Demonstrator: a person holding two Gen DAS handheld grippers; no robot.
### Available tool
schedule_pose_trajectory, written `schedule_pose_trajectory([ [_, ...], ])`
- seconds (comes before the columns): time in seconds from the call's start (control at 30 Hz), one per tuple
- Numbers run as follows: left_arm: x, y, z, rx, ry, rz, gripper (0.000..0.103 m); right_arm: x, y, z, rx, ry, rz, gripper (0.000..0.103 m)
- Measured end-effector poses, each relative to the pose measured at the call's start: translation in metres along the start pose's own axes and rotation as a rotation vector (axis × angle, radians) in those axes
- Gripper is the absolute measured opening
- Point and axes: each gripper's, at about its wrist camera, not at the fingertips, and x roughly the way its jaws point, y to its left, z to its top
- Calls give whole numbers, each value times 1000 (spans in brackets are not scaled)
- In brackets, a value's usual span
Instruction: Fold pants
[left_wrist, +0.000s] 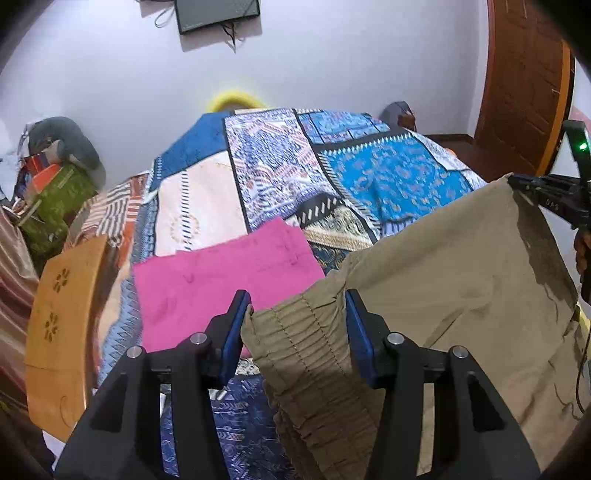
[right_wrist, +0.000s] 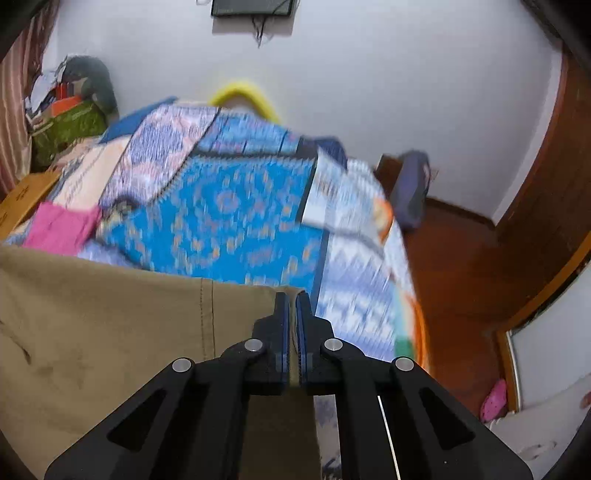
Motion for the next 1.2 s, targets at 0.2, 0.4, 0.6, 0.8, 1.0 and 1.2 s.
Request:
schedule_pose_trajectory([
  [0.2,-30,9,-3,-30,-36,-43,52,-49,-4,12,47,-89,60,3],
  [0.4,-76,0,-12,-3,-84,-50,52,-112,-12,-2,93,-151,126,3],
  [0.6,-128,-17,-31,60,-134,-58,52,-172,-11,-30,110,-199,144,3],
  [0.8,-160,-32,-60,102,-125,-98,52,-215,-14,-66,128,-204,160,3],
  [1.0,-167,-48,-95,154,-93,-81,52,-223,-7,-96,116,-141,182,3],
  [1.2,-156,-46,-104,126,-60,-75,52,-196,4,-109,104,-40,188,27],
])
